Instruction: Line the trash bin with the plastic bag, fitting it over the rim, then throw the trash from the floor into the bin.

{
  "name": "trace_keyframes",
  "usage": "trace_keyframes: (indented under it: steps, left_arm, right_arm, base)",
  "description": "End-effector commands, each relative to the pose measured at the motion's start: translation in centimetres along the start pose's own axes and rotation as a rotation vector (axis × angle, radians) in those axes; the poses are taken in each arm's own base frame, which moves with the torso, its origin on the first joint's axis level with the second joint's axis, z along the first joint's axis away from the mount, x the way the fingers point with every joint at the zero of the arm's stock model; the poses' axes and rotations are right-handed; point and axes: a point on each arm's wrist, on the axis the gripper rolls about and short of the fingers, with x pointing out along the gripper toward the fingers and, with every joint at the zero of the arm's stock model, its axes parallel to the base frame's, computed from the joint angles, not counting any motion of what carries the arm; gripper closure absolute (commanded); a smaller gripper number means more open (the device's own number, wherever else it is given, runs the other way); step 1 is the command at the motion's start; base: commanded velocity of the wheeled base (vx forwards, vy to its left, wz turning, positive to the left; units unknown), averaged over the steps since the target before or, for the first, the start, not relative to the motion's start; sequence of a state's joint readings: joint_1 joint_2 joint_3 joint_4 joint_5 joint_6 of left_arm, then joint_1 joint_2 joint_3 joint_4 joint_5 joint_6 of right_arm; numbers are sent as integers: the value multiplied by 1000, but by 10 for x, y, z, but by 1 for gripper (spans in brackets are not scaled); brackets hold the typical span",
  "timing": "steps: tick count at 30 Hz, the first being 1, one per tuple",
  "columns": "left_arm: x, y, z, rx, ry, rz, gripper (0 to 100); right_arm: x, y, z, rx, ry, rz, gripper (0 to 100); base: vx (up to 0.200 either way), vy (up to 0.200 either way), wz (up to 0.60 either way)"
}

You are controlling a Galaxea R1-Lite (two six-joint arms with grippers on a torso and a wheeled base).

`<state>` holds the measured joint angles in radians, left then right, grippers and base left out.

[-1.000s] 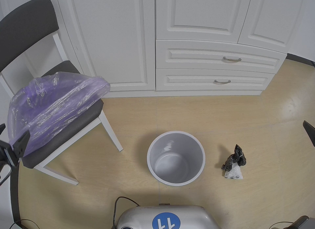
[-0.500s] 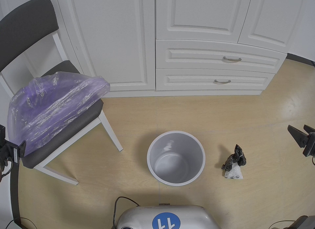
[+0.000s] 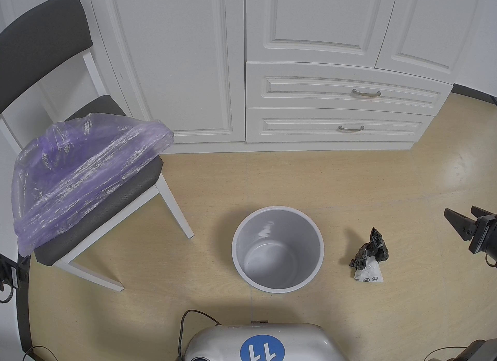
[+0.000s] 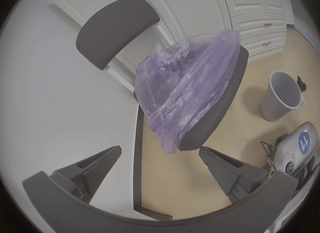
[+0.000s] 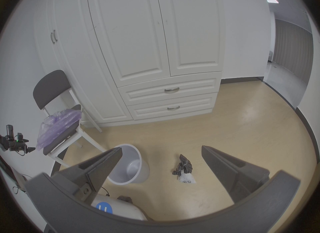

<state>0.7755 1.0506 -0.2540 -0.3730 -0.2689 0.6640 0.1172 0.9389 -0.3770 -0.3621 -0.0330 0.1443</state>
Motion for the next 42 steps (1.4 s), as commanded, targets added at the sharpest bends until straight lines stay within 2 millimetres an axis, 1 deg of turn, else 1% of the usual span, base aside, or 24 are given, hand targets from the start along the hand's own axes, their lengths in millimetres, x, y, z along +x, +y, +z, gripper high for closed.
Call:
trace_keyframes:
  steps: [1,4,7,9,11,12,15,16,17,18,22,26,30,36,42]
  left_arm:
    - [-1,-2,-6,-10,21,10,0]
    - [6,0,-7,-18,44,-7,0]
    - [27,6,-9,-30,87,-44,0]
    - [37,9,-9,-31,92,-44,0]
    - [40,10,-10,-31,92,-44,0]
    - [48,12,-11,-31,88,-38,0]
    - [59,12,-13,-27,99,-32,0]
    - [59,12,-13,-27,101,-31,0]
    - [68,11,-14,-28,119,-34,0]
    - [72,10,-14,-27,126,-34,0]
    - [83,9,-16,-25,122,-29,0]
    - [87,6,-10,-96,80,-28,0]
    - [84,9,-3,-174,41,-8,0]
    - [79,12,4,-216,-1,14,0]
    - [81,18,11,-257,-28,31,0]
  right_arm:
    - [7,0,-5,-2,40,-3,0]
    - [10,0,-6,1,47,-4,0]
    - [10,0,-6,1,47,-4,0]
    - [9,0,-4,0,36,-4,0]
    - [8,0,-4,0,35,-3,0]
    - [7,0,-3,0,25,-4,0]
    - [5,0,-2,0,16,-2,0]
    - [5,0,-2,-1,16,-2,0]
    - [4,0,-1,-1,10,-1,0]
    - [4,0,-1,-1,9,-1,0]
    - [3,0,1,1,-2,2,0]
    - [1,1,1,3,-8,11,0]
    - [-1,1,2,1,-18,15,0]
    - [-1,1,2,2,-19,20,0]
    - [-5,6,1,-6,-23,60,0]
  base:
    - [0,0,0]
    - [0,0,0]
    - [0,0,0]
    - [0,0,0]
    - [0,0,0]
    - [0,0,0]
    - [0,0,0]
    - [0,0,0]
    - [0,0,0]
    - [0,0,0]
    - [0,0,0]
    - [0,0,0]
    - [0,0,0]
    - [0,0,0]
    - [0,0,0]
